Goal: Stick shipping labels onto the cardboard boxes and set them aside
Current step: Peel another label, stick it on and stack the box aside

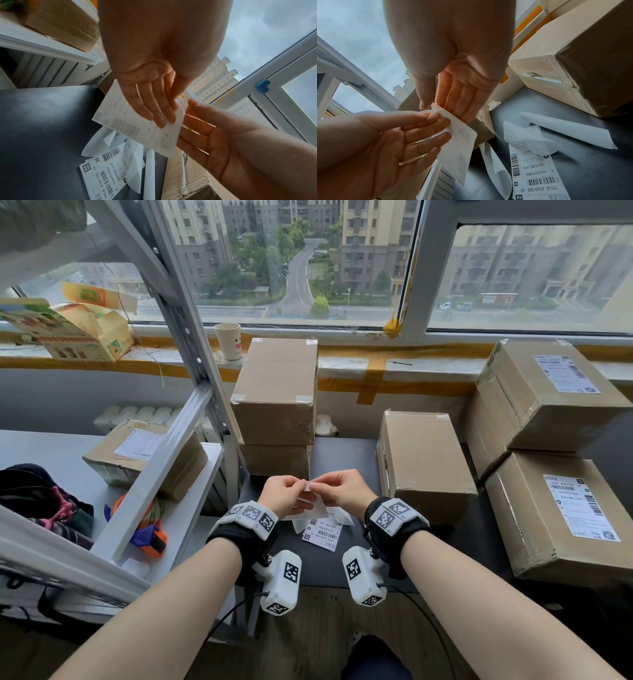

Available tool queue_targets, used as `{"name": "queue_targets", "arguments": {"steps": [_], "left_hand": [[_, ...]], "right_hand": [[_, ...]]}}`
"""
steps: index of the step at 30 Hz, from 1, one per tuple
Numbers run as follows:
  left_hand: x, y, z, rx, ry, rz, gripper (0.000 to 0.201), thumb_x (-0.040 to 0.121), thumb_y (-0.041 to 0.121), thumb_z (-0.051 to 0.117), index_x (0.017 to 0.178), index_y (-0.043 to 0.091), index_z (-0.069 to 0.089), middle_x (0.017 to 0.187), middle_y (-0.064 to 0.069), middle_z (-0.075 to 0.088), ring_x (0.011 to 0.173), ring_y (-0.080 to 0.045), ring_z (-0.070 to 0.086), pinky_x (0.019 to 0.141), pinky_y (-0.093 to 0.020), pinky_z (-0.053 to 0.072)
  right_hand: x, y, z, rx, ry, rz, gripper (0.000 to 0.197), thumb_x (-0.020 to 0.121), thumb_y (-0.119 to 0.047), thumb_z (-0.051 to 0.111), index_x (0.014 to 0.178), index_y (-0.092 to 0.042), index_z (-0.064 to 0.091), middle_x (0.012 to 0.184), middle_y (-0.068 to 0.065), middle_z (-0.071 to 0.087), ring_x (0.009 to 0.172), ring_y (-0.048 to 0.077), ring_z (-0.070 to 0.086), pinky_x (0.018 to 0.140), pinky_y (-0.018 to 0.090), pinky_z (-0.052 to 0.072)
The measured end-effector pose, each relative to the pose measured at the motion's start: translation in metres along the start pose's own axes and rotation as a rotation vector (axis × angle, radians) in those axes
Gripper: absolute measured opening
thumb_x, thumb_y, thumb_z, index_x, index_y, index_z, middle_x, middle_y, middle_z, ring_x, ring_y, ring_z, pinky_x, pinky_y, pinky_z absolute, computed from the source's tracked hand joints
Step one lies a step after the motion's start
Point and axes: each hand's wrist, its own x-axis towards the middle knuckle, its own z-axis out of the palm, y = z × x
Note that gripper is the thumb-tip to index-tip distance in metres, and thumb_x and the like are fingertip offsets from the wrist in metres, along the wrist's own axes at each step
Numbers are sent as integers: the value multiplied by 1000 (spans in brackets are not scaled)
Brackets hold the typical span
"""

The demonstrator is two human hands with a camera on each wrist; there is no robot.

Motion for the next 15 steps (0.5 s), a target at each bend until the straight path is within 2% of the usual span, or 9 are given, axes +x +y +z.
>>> {"name": "queue_targets", "arguments": {"steps": [3,6,8,9,12,15], "left_hand": [[0,-2,1,20,-20,0,26,96,13,46,73,9,56,53,5,68,47,-6,63,55,-21,47],[0,-3,0,37,-33,-16,26,96,11,46,72,8,57,52,5,68,46,-5,64,56,-21,47],[-1,-5,-1,44,-30,-33,25,94,9,49,71,7,58,54,2,68,46,-6,65,57,-22,48],[-1,-5,-2,52,-28,-42,25,93,9,51,70,6,59,55,1,68,46,-7,65,55,-21,49],[-1,-11,-6,70,-25,-77,24,90,8,57,67,6,58,51,2,67,45,-6,65,46,-16,48],[0,-21,-8,65,-17,-128,20,88,4,59,68,5,57,47,1,66,42,-6,63,41,-13,46]], "right_hand": [[-1,1,-1,-33,54,6,19,84,-11,69,94,5,70,64,0,62,50,-1,57,59,18,52],[-2,2,-2,-40,100,33,7,86,-8,65,86,-2,69,64,3,60,57,11,56,62,24,53],[-3,3,-3,-21,134,50,11,88,-5,62,78,-7,65,66,5,59,59,17,54,59,24,53],[-3,4,-3,-10,155,57,14,88,-4,61,75,-9,63,67,7,59,61,20,54,60,26,53],[0,9,-7,-5,230,81,21,88,-5,62,68,-13,61,77,16,61,72,27,56,74,45,55],[0,15,-11,-31,311,94,23,87,-8,64,65,-17,61,79,16,64,74,28,60,78,51,55]]}}
